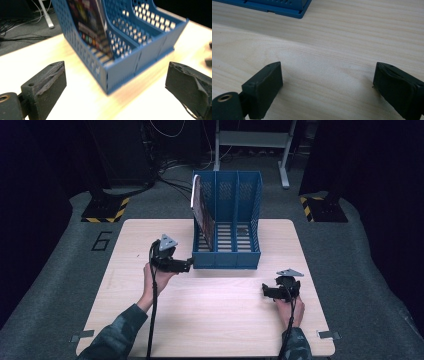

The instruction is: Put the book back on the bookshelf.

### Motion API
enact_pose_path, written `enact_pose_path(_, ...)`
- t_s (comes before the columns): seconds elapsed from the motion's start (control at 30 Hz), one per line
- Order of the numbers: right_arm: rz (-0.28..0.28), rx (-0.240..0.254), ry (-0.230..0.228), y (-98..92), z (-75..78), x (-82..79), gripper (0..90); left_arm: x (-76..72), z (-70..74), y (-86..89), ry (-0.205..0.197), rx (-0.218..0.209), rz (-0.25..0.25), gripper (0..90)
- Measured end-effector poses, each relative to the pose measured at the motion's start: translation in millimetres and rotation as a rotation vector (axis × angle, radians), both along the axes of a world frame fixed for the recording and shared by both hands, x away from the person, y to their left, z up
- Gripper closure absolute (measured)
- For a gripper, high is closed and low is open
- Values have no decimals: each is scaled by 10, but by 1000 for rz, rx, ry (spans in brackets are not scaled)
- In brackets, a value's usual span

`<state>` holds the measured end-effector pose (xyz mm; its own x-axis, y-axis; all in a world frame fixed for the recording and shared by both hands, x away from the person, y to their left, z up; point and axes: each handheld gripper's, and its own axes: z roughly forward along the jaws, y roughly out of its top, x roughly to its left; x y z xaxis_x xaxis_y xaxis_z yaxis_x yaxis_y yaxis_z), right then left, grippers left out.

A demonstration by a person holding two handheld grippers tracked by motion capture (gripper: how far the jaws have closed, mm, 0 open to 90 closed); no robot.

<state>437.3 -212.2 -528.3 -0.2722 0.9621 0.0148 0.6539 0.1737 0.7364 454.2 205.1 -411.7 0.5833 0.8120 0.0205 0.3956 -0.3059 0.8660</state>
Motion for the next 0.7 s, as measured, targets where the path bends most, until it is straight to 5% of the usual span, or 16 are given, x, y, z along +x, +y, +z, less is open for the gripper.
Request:
enact_pose_path(0.23, 0, 0, 0, 0, 0, 0, 84, -312, -366, 209, 35, 35, 27, 16)
enact_pose_path(0.37, -1, 0, 0, 1, 0, 0, 84, -425, -645, 318, 90, 68, 48, 5)
enact_pose_path(0.7, -2, -2, 1, 3, 0, 1, 84, -531, -1090, 494, 165, 124, 100, 1)
